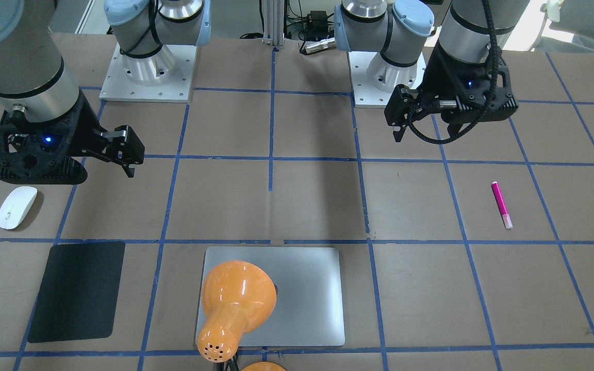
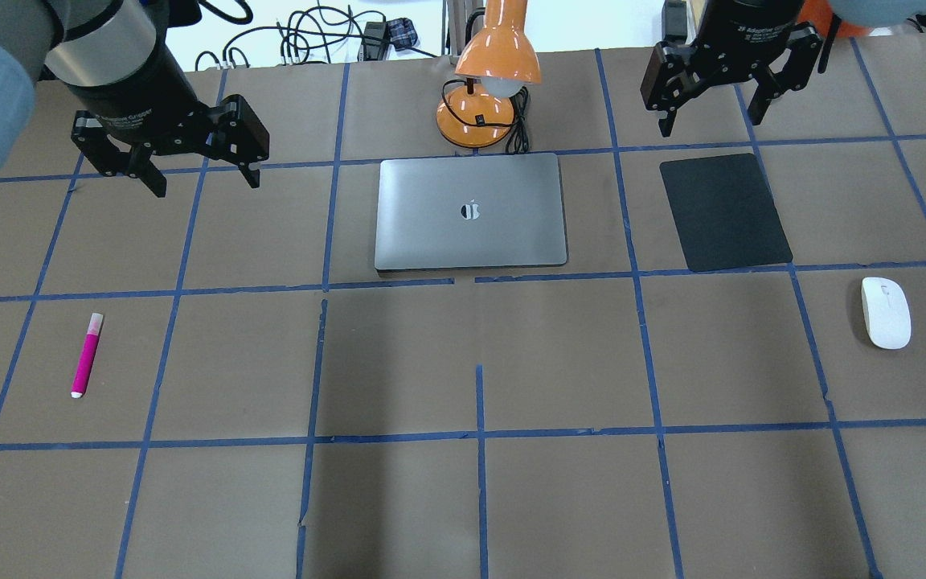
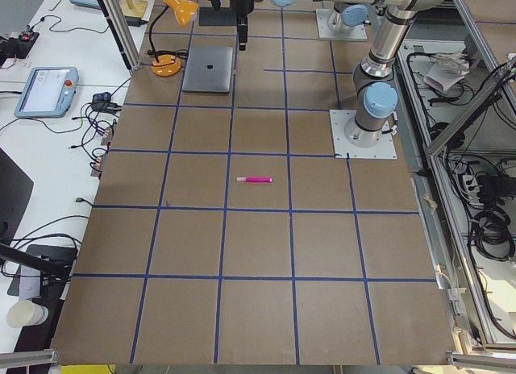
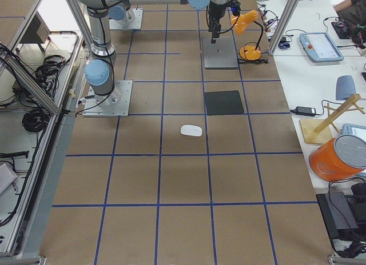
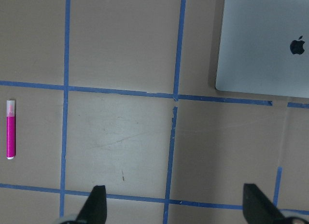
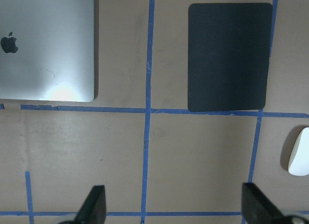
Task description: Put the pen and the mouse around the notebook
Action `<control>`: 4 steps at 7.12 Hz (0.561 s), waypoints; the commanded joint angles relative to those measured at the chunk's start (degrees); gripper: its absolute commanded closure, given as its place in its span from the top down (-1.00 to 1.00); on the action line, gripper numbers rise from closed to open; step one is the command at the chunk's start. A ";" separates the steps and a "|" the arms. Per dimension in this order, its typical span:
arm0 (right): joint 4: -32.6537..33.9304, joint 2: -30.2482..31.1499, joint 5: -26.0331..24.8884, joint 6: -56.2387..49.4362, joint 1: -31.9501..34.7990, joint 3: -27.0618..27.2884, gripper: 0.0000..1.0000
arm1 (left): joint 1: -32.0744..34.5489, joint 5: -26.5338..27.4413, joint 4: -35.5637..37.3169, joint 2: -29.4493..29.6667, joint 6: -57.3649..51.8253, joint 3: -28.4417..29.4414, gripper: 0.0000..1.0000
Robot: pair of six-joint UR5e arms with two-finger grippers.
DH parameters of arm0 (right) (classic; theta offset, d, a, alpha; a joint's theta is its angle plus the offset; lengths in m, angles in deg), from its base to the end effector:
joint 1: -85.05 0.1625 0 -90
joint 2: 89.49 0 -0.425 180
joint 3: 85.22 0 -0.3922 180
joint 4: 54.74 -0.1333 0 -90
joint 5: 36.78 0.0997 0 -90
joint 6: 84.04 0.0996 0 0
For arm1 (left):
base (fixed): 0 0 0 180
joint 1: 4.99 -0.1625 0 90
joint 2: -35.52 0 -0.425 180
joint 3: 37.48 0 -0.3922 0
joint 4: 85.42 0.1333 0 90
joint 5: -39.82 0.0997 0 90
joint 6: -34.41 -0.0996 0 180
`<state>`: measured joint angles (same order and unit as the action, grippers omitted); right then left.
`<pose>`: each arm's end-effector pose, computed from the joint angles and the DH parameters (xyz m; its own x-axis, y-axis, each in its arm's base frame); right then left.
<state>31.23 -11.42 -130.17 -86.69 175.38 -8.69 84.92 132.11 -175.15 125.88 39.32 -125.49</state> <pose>0.1307 -0.5745 0.4852 -0.9969 -0.0545 0.0570 -0.0519 0.9976 0.0461 -0.1285 -0.4979 0.5025 -0.9954 -0.0884 -0.0370 -0.0871 0.9955 -0.0365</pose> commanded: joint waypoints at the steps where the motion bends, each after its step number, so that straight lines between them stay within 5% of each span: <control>1: 0.17 -0.02 2.06 0.01 0.02 0.37 1.00 | 0.00 0.00 0.00 0.00 0.01 -0.14 1.00; 4: 0.61 0.07 2.78 0.01 -0.06 -0.06 1.00 | -0.09 0.09 0.00 -1.05 -0.34 -0.84 1.00</control>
<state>31.71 -11.39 -127.67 -86.68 175.46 -8.57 84.94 132.12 -175.15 125.47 39.26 -125.91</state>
